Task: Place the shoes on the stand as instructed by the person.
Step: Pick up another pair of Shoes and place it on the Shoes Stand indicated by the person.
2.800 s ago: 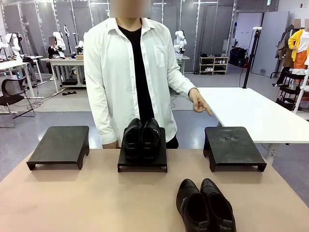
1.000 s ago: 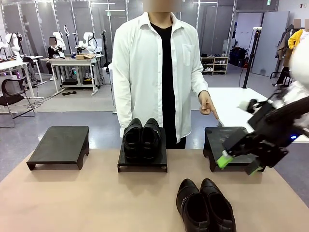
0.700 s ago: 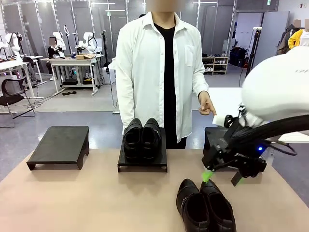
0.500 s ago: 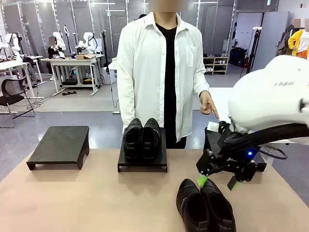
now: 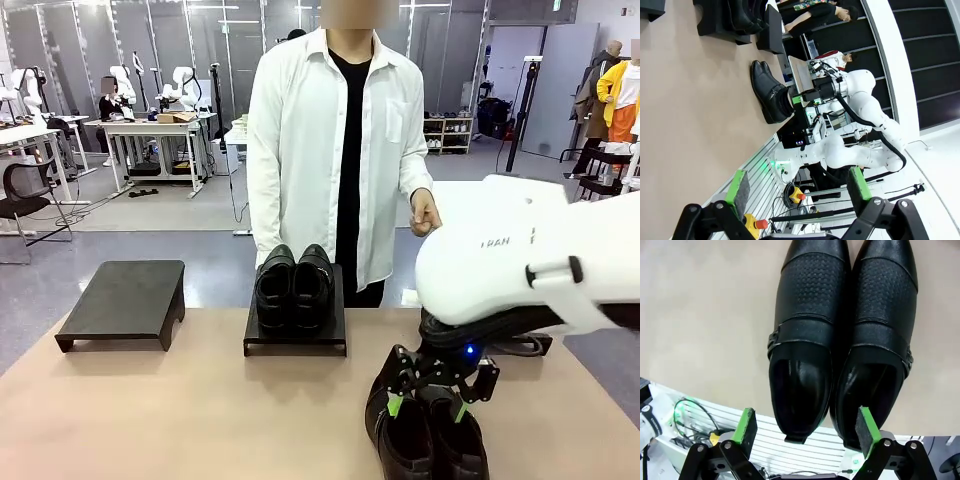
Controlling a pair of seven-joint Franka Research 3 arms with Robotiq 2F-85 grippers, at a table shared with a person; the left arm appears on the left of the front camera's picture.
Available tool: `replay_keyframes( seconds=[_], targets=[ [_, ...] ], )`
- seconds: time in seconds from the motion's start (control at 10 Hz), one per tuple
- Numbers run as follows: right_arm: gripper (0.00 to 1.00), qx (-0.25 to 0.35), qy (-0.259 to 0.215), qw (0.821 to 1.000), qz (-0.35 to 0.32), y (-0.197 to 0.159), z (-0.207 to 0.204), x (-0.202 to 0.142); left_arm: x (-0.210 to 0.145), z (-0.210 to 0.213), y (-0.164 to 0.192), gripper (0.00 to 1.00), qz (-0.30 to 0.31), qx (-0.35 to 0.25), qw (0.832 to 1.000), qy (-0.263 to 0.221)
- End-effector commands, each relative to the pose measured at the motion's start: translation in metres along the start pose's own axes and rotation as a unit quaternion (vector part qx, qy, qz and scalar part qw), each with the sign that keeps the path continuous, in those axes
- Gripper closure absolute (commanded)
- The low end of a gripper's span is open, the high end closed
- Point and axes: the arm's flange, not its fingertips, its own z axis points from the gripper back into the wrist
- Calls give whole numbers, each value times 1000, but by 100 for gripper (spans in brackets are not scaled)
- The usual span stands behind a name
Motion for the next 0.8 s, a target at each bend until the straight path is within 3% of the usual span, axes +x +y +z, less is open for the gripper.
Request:
replay_keyframes(
  seconds=[0.0, 0.7],
  targets=[
    [0, -22, -5, 999, -28, -5, -28, -19, -1, 1, -1, 0, -3, -3, 1000, 1],
    [0, -83, 13, 996, -34, -17, -80, -25, -1, 1, -1, 0, -3, -3, 1000, 1]
  ],
)
